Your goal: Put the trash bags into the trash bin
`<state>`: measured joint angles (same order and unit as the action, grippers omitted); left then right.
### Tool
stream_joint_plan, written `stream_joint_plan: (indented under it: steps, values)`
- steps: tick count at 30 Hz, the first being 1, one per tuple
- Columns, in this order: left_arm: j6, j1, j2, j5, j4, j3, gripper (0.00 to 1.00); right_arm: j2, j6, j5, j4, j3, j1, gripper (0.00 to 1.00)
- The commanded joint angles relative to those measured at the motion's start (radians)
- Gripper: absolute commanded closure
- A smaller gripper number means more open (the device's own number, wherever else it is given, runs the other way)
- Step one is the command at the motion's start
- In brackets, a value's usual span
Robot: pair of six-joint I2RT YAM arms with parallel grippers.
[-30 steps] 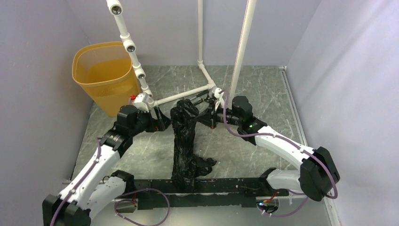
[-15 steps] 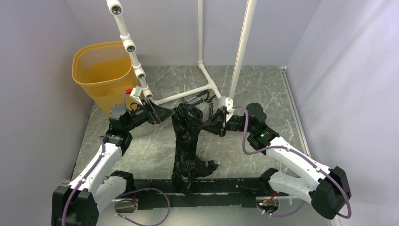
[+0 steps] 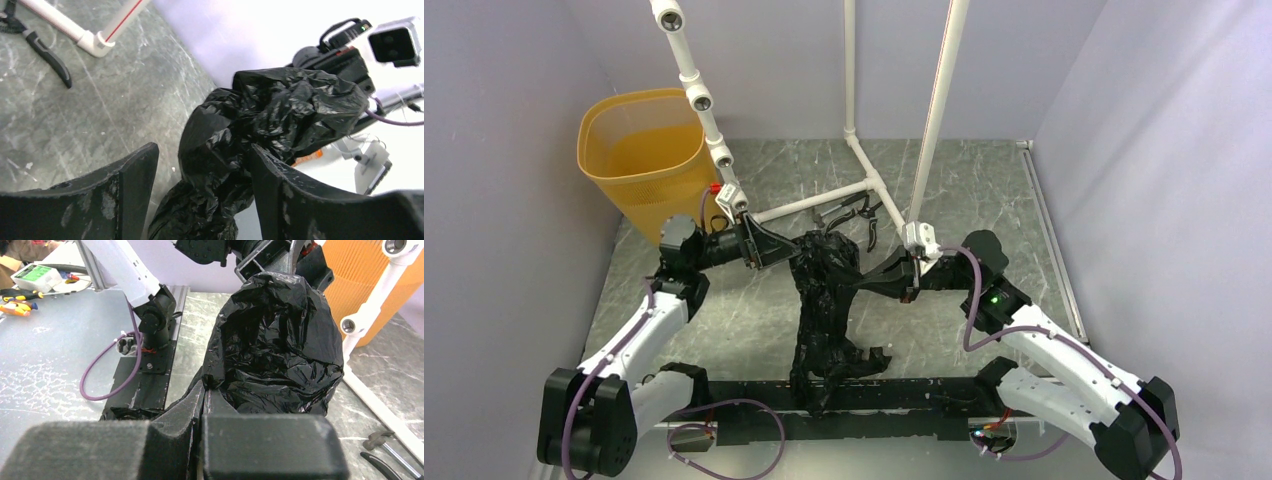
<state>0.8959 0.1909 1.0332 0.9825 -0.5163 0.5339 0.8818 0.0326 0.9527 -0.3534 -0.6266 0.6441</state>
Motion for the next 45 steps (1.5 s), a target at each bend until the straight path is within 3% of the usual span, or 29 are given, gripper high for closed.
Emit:
stream_joint_plan:
  steps: [1, 6, 8, 9, 12, 13, 16, 18, 20, 25, 30, 31, 33, 37, 38, 41, 45]
  values:
    - [0.04, -0.004, 0.023, 0.153, -0.156, 0.053, 0.37, -0.018, -0.023, 0.017, -0.073, 0.013, 0.0, 0.99]
    - [0.114, -0.004, 0.045, 0.255, -0.279, 0.051, 0.75, -0.015, -0.02, -0.067, -0.061, 0.013, 0.0, 1.0]
    - [0.078, -0.004, 0.024, 0.246, -0.21, 0.057, 0.95, -0.014, -0.012, -0.162, -0.046, 0.013, 0.0, 0.99]
    - [0.026, -0.004, 0.004, 0.222, -0.123, 0.067, 0.97, -0.015, -0.004, -0.228, -0.036, 0.013, 0.0, 1.0]
    - [-0.225, -0.004, -0.078, 0.071, 0.262, 0.13, 0.97, -0.016, 0.011, -0.461, 0.03, 0.001, -0.003, 1.0]
    - [-0.282, -0.004, -0.119, -0.01, 0.379, 0.154, 0.97, -0.016, 0.026, -0.601, 0.052, -0.004, -0.005, 1.0]
    - [-0.399, -0.004, -0.211, -0.327, 0.698, 0.226, 0.98, -0.02, 0.074, -0.896, 0.115, -0.011, -0.02, 1.0]
    - [-0.426, -0.004, -0.26, -0.555, 0.851, 0.258, 0.98, -0.03, 0.093, -0.993, 0.13, 0.002, -0.035, 1.0]
    - [-0.436, -0.004, -0.292, -0.718, 0.926, 0.279, 0.97, -0.047, 0.09, -0.994, 0.124, 0.018, -0.051, 1.0]
    - [-0.448, -0.004, -0.294, -0.767, 0.988, 0.309, 0.98, -0.056, 0.106, -0.959, 0.101, 0.024, -0.054, 1.0]
    - [-0.449, -0.004, -0.267, -0.795, 0.993, 0.319, 0.98, 0.015, 0.163, -0.966, 0.187, -0.052, -0.054, 1.0]
    - [-0.448, -0.004, -0.253, -0.81, 0.995, 0.322, 0.97, 0.034, 0.167, -0.958, 0.215, -0.078, -0.054, 1.0]
    - [-0.446, -0.004, -0.226, -0.83, 1.016, 0.34, 0.85, 0.082, 0.185, -0.958, 0.261, -0.129, -0.054, 1.0]
    - [-0.425, -0.004, -0.184, -0.866, 1.061, 0.355, 0.41, 0.192, 0.306, -1.165, 0.401, -0.23, -0.052, 1.0]
    - [-0.418, -0.004, -0.179, -0.881, 1.076, 0.353, 0.34, 0.224, 0.337, -1.227, 0.452, -0.259, -0.052, 1.0]
    - [-0.413, -0.004, -0.179, -0.883, 1.097, 0.336, 0.26, 0.317, 0.426, -1.427, 0.596, -0.325, -0.052, 0.97]
    - [-0.413, -0.004, -0.2, -0.74, 1.048, 0.278, 0.25, 0.359, 0.343, -1.304, 0.604, -0.347, -0.052, 0.85]
